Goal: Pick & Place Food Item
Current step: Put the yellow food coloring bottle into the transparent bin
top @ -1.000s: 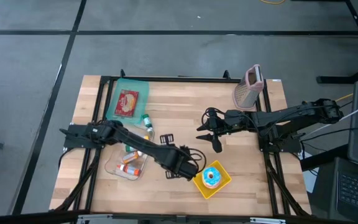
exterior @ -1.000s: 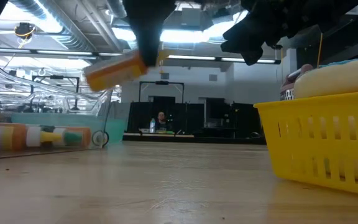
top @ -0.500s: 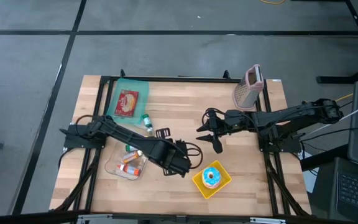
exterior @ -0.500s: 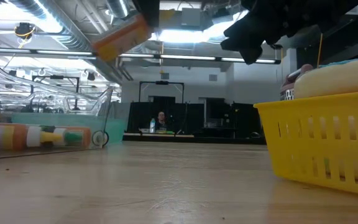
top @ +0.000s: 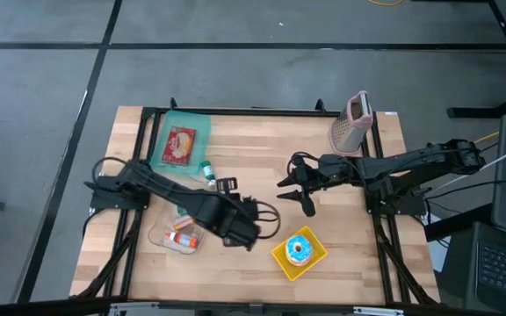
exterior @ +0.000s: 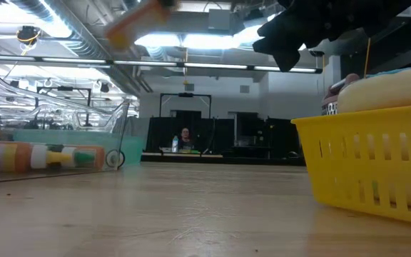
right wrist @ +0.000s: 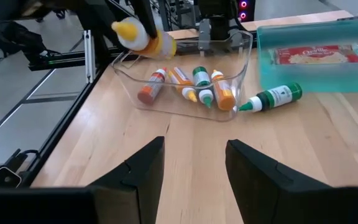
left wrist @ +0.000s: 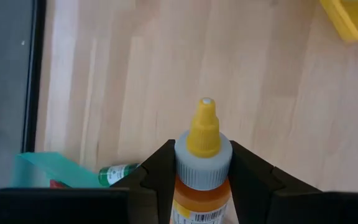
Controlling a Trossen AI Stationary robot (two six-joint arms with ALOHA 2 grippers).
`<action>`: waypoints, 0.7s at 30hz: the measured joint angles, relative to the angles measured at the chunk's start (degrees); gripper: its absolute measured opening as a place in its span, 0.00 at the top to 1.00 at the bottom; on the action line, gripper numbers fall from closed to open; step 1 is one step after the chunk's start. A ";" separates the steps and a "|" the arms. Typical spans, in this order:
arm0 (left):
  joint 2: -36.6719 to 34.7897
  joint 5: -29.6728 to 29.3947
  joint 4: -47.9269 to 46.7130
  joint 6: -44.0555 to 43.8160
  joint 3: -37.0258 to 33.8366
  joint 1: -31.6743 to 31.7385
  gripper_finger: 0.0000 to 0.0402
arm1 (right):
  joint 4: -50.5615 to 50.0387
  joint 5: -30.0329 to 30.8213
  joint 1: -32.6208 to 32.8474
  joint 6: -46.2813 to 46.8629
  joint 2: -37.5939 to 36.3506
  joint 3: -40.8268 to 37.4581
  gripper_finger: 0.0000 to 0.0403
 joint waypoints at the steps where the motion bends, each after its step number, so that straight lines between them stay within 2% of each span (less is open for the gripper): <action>1: -1.50 0.07 0.13 -0.61 -2.27 -0.57 0.72 | 0.01 -0.05 0.00 0.02 -0.02 0.01 0.58; 9: -18.55 2.99 1.34 -19.47 -32.27 -6.00 0.72 | -0.15 -1.09 0.00 0.17 -0.01 0.01 0.58; 16: -29.40 7.65 15.39 -21.16 -51.02 -8.43 0.72 | 0.02 -1.06 0.00 0.16 -0.02 0.00 0.58; 21: -31.39 8.69 26.69 -21.90 -61.52 -8.43 0.72 | 0.02 -1.04 0.00 0.15 -0.02 0.02 0.58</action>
